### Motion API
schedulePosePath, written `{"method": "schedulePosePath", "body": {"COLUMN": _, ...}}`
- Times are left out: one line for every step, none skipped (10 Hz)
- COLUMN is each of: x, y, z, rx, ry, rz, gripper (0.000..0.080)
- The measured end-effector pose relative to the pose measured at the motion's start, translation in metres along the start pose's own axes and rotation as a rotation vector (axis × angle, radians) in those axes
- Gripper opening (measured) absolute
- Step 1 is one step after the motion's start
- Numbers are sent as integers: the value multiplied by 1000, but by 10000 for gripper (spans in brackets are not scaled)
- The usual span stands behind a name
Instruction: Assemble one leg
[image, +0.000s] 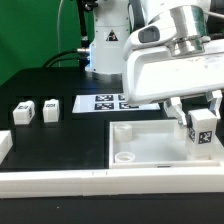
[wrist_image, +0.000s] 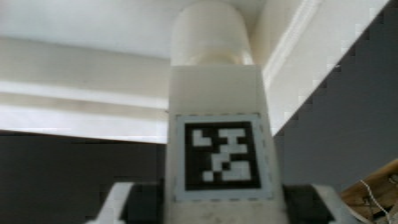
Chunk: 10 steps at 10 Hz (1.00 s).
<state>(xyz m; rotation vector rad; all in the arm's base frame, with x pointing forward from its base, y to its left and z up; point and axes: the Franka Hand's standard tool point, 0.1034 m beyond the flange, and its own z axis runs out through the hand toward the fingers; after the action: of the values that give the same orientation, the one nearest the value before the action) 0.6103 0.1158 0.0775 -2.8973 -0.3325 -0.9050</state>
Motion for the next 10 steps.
{"method": "schedulePosePath", "body": {"x": -2, "y": -2, "z": 0, "rx": 3, "ry": -6, "rz": -2, "gripper": 292}}
{"method": "schedulePosePath", "body": {"x": -4, "y": -3, "z": 0, "rx": 5, "ry": -16, "rz": -4, "gripper": 372}}
{"method": "schedulePosePath", "body": {"x": -3, "y": -3, "z": -1, "rx": 4, "ry": -14, "rz": -4, "gripper": 555}}
{"method": "schedulePosePath", "body": {"x": -2, "y": -1, "z": -1, "rx": 2, "ry": -13, "rz": -3, "gripper": 620}}
{"method": "schedulePosePath", "body": {"x": -3, "y": 1, "z": -1, "rx": 0, "ry": -14, "rz": -4, "gripper": 620}}
{"method": "schedulePosePath", "body": {"x": -3, "y": 3, "z": -1, "rx": -2, "ry": -14, "rz": -6, "gripper": 644}}
{"method": "schedulePosePath", "body": {"x": -3, "y": 5, "z": -1, "rx": -3, "ry": -14, "rz": -9, "gripper": 648}}
{"method": "schedulePosePath", "body": {"x": -3, "y": 5, "z": -1, "rx": -4, "ry": -14, "rz": -13, "gripper": 648}}
{"method": "schedulePosePath", "body": {"x": -1, "y": 5, "z": -3, "rx": -5, "ry": -10, "rz": -15, "gripper": 649}}
{"method": "schedulePosePath", "body": {"x": 0, "y": 6, "z": -3, "rx": -6, "ry": -9, "rz": -15, "gripper": 649}}
